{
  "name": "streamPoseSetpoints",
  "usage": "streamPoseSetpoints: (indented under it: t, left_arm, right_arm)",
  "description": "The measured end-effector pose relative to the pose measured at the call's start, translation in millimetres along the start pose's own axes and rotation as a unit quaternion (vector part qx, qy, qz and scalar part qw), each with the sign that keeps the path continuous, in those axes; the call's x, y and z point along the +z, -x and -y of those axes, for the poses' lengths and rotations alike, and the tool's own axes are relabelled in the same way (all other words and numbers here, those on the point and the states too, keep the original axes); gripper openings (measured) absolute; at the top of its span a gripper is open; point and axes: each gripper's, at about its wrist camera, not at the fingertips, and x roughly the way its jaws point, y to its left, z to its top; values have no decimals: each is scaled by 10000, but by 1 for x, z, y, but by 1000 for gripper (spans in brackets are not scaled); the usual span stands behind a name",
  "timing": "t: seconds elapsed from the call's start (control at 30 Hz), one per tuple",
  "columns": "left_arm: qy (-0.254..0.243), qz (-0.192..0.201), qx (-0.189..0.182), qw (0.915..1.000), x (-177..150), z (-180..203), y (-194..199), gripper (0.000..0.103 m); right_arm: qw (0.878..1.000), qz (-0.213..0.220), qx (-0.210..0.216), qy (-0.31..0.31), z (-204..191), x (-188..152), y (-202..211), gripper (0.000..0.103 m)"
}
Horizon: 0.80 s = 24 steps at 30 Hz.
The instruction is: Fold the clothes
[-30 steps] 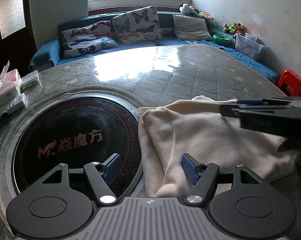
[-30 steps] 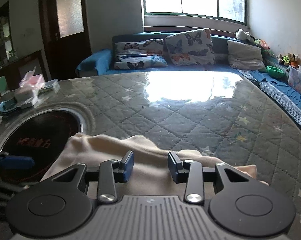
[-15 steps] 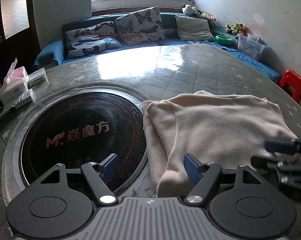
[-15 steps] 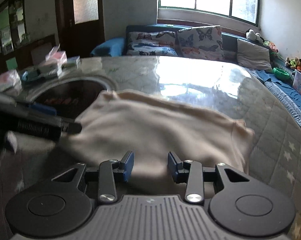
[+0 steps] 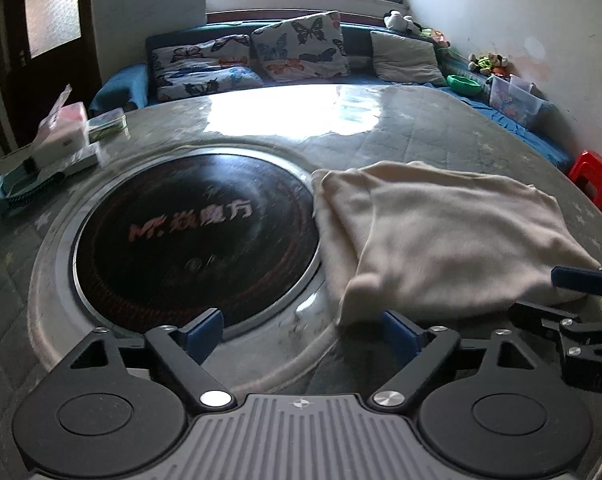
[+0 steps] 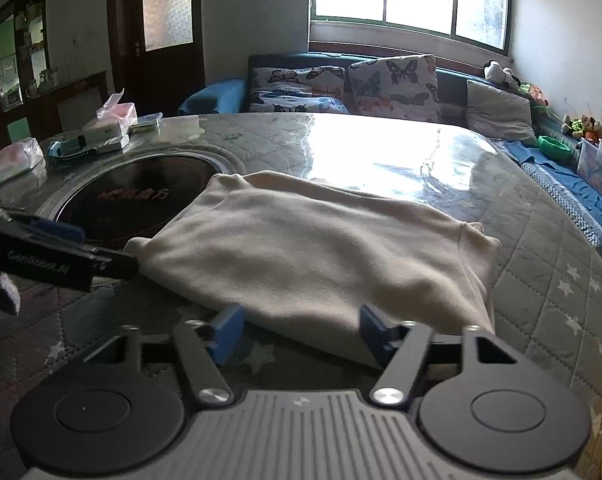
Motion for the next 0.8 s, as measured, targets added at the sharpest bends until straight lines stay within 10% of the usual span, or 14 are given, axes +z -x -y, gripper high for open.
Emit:
streamPoseSetpoints:
  t: [0.8]
  left_arm:
    - [-27,499,66,9987,-35,-3,52,103]
  right_arm:
    - [9991,216,-249,-281,-14,-18,26,101]
